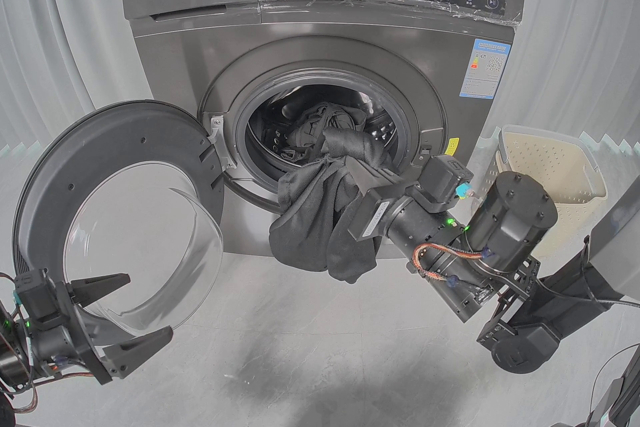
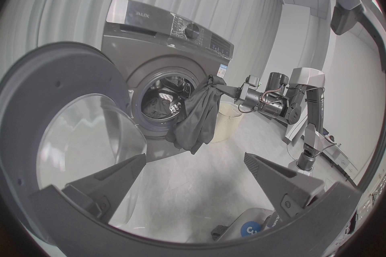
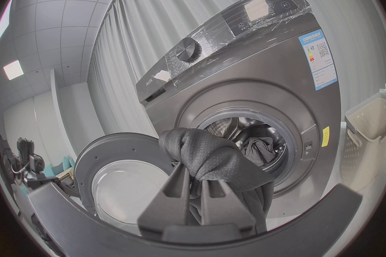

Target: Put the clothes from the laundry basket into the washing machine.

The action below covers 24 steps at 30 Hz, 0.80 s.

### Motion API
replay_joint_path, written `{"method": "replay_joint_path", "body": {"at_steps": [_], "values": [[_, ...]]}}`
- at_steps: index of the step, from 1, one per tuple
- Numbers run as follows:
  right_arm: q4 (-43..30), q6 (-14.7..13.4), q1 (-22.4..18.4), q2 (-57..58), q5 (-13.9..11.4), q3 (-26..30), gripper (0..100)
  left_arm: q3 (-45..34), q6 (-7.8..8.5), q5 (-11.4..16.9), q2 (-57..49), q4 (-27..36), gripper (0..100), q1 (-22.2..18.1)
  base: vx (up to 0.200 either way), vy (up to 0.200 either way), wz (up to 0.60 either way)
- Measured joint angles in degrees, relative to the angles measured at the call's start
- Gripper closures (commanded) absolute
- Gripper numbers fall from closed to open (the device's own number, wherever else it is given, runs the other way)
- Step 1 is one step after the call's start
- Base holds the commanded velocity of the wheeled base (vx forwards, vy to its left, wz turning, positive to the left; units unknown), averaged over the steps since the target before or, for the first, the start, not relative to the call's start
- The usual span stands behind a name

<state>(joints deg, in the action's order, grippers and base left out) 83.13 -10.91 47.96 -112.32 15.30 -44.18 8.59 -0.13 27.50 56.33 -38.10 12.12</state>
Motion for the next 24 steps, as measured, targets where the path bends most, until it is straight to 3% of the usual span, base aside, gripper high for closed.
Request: {"method": "replay_joint_path", "body": {"at_steps": [19, 24], "values": [[-0.5, -0.1, -0.3, -0.6, 0.0, -2.3, 100, 2.3, -0.84, -0.2, 32.7, -26.3, 0, 7.9, 0.0, 0.0, 0.0], [-0.5, -0.1, -0.2, -0.6, 0.0, -2.2, 100, 4.6, -3.25, -0.2, 39.0, -31.3, 0, 8.8, 0.0, 0.0, 0.0]]}}
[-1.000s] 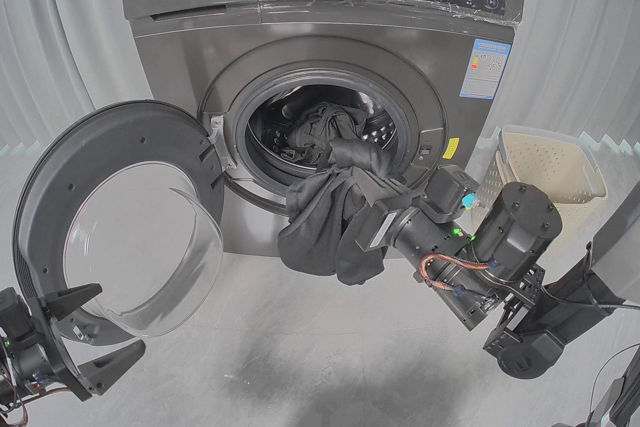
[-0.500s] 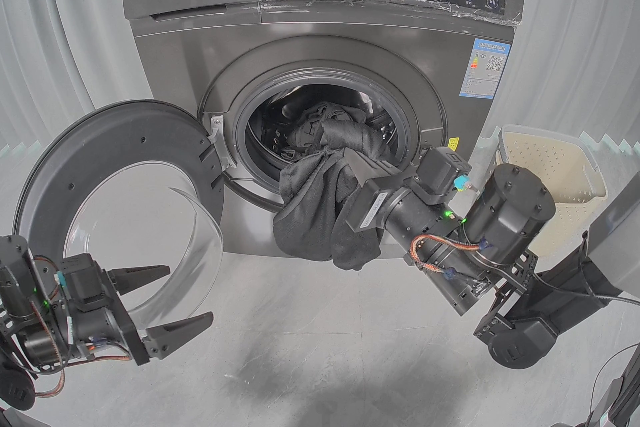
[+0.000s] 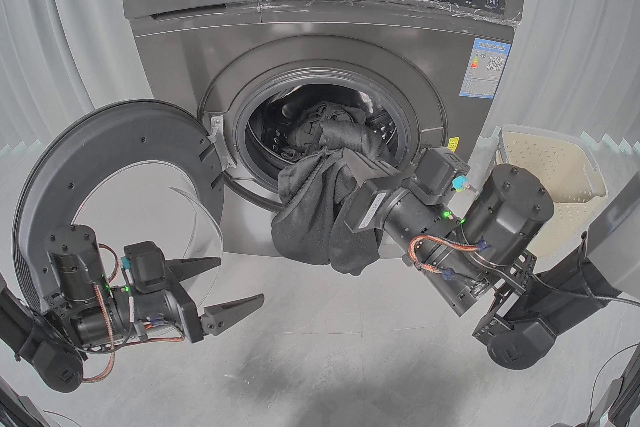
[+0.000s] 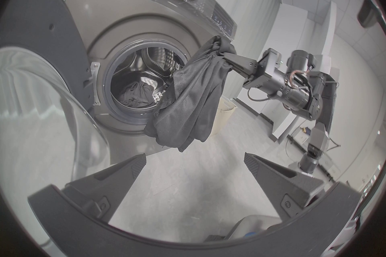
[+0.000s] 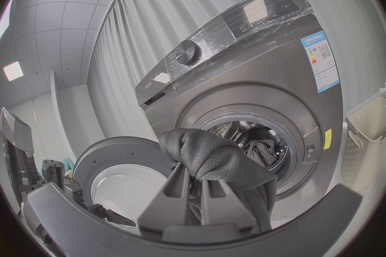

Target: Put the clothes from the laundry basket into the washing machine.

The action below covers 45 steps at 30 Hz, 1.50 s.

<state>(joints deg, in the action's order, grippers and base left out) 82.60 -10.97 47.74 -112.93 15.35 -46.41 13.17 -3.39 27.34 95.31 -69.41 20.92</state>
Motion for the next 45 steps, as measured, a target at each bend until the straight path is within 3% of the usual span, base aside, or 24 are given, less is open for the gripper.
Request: {"method": "replay_joint_path", "body": {"at_steps": [4, 7, 28, 39, 40, 45], "values": [[0.1, 0.0, 0.2, 0.0, 0.0, 0.1, 100, 2.8, -4.3, 0.0, 3.8, -1.5, 0, 0.9, 0.0, 0.0, 0.0], [0.2, 0.0, 0.3, -0.1, 0.1, 0.2, 100, 4.6, -5.39, 0.1, 6.3, -1.9, 0, 1.3, 0.0, 0.0, 0.0], [0.7, 0.1, 1.6, -0.5, 0.4, 0.2, 100, 15.5, -5.85, -0.9, 22.7, -8.7, 0, 2.2, 0.0, 0.0, 0.0], [0.9, 0.0, 2.3, -0.6, 0.5, 0.3, 100, 19.3, -5.75, -0.9, 26.2, -9.9, 0, 2.2, 0.0, 0.0, 0.0], [0.9, 0.0, 2.3, -0.6, 0.5, 0.3, 100, 19.4, -5.74, -0.9, 26.3, -10.6, 100, 2.2, 0.0, 0.0, 0.0], [1.0, 0.0, 2.6, -0.8, 0.5, 0.4, 100, 19.7, -5.75, -0.9, 27.2, -14.4, 100, 2.2, 0.0, 0.0, 0.0]]}}
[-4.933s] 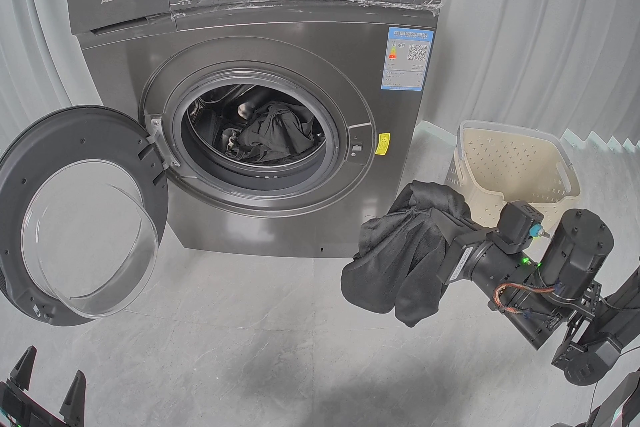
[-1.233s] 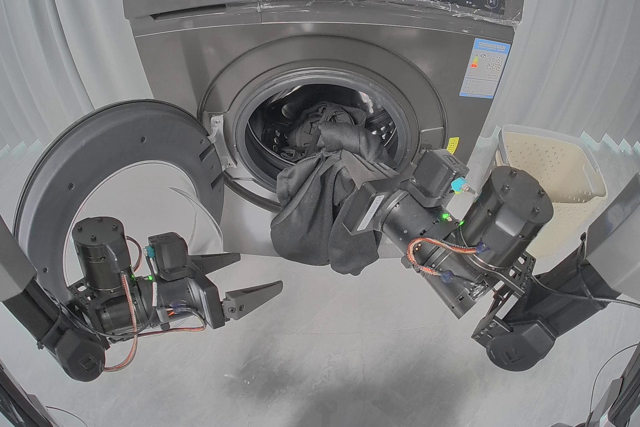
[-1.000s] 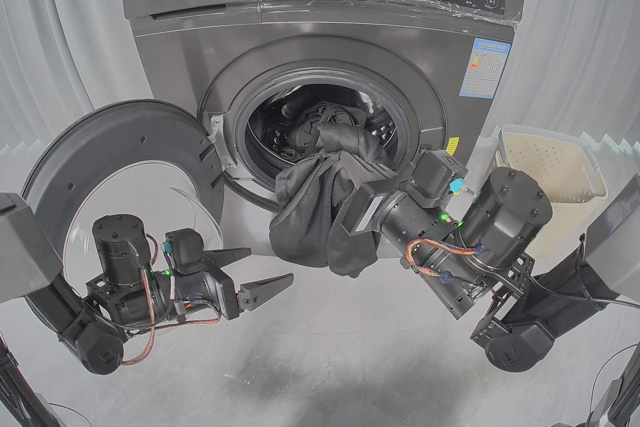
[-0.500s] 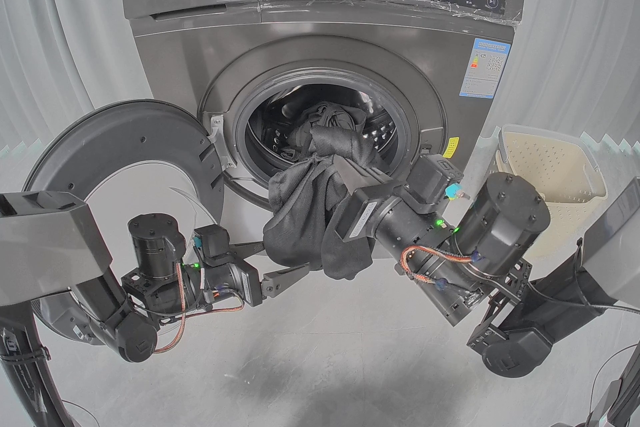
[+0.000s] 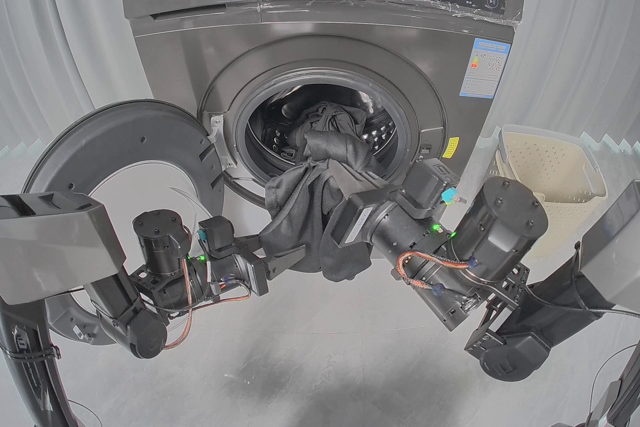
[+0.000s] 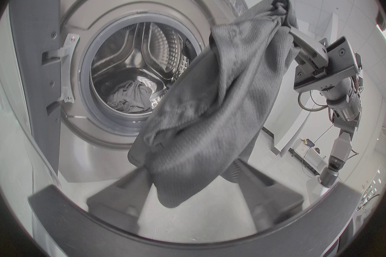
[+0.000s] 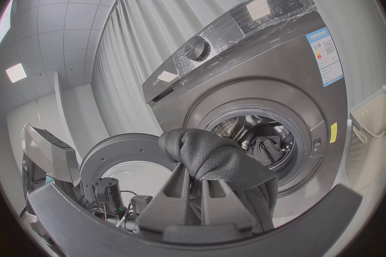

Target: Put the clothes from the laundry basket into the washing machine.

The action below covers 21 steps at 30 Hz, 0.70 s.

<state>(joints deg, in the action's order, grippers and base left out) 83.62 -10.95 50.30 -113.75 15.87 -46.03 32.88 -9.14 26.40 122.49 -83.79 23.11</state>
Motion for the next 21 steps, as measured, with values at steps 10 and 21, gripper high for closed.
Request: {"method": "replay_joint_path", "body": {"at_steps": [10, 21], "values": [[0.4, -0.1, -0.4, -0.8, 0.4, 0.2, 100, -2.7, 0.89, 0.0, 1.3, -4.7, 100, 0.4, 0.0, 0.0, 0.0], [0.4, -0.1, -2.5, -2.4, 1.3, 2.9, 0, -11.3, 2.5, 0.6, -6.8, -5.0, 100, 0.3, 0.0, 0.0, 0.0]]}}
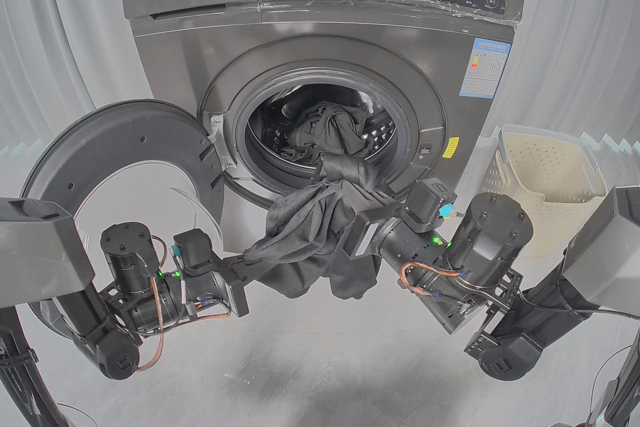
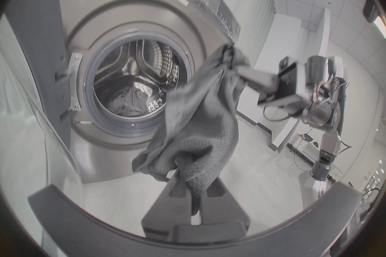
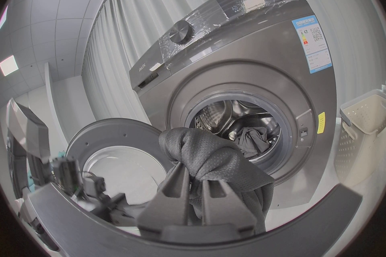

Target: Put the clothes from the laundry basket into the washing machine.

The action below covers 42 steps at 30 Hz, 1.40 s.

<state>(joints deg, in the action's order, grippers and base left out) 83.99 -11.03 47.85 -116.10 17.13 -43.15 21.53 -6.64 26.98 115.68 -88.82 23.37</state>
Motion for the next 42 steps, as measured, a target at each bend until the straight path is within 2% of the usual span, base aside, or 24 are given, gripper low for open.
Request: {"method": "replay_joint_path", "body": {"at_steps": [6, 22, 36, 42], "values": [[0.0, -0.3, -0.3, -1.0, 0.1, 2.0, 0, -1.3, 0.11, 0.4, -4.4, 0.0, 100, -0.3, 0.0, 0.0, 0.0], [0.0, -0.2, -0.5, -6.6, -0.4, 5.7, 0, 0.8, -0.17, -0.2, -6.3, 0.0, 100, 0.5, 0.0, 0.0, 0.0], [0.0, 0.1, -1.9, -11.7, -0.7, 14.9, 0, 2.1, -0.22, -0.7, -6.9, 0.0, 100, 0.7, 0.0, 0.0, 0.0], [0.3, 0.1, -1.6, -13.4, -0.7, 15.6, 0, 2.3, -0.2, -1.3, -7.4, 0.0, 100, 0.8, 0.0, 0.0, 0.0]]}}
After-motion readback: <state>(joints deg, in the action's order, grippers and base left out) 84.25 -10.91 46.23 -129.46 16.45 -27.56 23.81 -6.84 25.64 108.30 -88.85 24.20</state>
